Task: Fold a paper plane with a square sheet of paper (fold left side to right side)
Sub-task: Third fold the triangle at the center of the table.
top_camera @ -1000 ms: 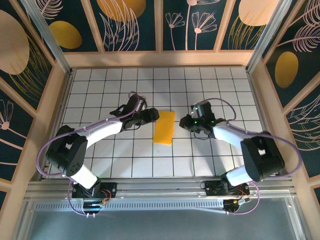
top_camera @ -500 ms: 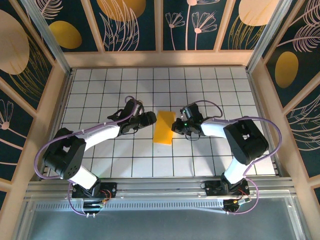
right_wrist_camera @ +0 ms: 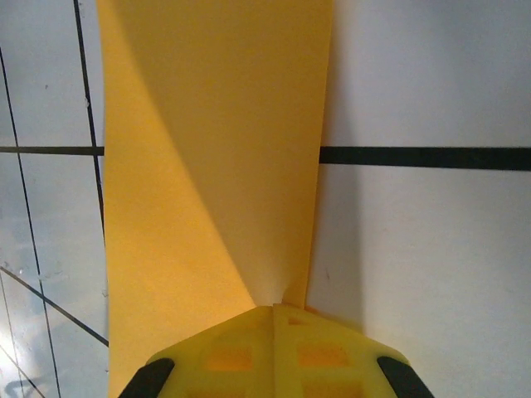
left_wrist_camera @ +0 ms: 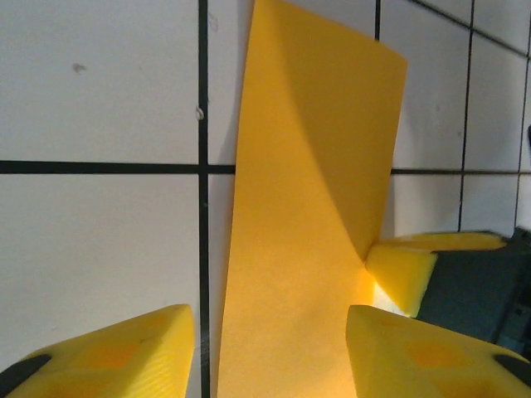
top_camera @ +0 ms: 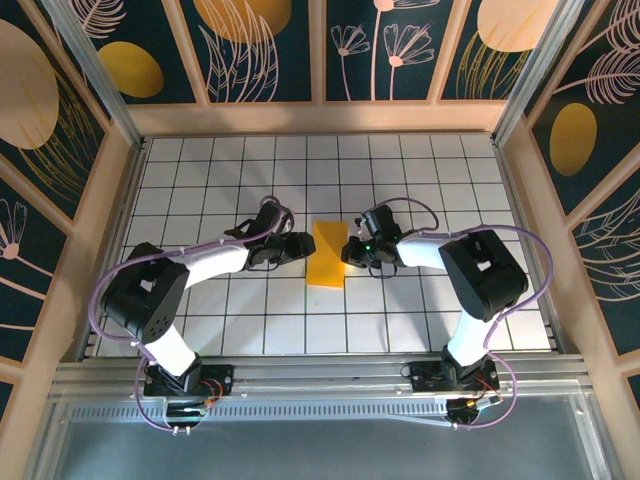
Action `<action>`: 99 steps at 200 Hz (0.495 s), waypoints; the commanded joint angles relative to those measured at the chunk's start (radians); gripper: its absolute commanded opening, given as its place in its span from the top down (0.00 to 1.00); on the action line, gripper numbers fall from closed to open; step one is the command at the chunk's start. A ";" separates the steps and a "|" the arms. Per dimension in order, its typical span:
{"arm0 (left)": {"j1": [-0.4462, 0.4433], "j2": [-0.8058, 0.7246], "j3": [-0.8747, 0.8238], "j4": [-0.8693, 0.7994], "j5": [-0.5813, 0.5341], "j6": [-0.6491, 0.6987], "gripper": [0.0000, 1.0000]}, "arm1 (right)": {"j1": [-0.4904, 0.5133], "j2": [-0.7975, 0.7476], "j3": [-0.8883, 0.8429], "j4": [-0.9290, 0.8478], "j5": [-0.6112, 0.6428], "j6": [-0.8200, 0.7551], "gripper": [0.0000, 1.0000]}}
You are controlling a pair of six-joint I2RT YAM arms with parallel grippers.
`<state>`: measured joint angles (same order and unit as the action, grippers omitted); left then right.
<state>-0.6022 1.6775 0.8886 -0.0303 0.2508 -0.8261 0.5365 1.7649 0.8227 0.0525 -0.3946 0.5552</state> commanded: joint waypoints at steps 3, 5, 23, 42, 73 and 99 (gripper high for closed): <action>0.001 0.030 0.029 -0.019 0.069 0.034 0.53 | 0.005 0.051 0.019 -0.107 0.053 -0.106 1.00; 0.000 0.031 0.031 -0.020 0.070 0.036 0.53 | 0.005 0.052 0.021 -0.111 0.054 -0.111 1.00; 0.000 0.074 0.041 -0.026 0.088 0.045 0.56 | 0.005 0.058 0.034 -0.133 0.060 -0.139 1.00; -0.001 0.094 0.044 -0.019 0.105 0.048 0.58 | 0.005 0.057 0.041 -0.135 0.059 -0.145 1.00; -0.001 0.117 0.049 -0.016 0.128 0.055 0.61 | 0.005 0.055 0.041 -0.129 0.054 -0.139 1.00; 0.001 0.127 0.049 -0.019 0.127 0.058 0.61 | 0.005 0.055 0.039 -0.127 0.053 -0.136 1.00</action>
<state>-0.6022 1.7851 0.9112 -0.0341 0.3473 -0.7879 0.5369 1.7832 0.8665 -0.0036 -0.3943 0.4423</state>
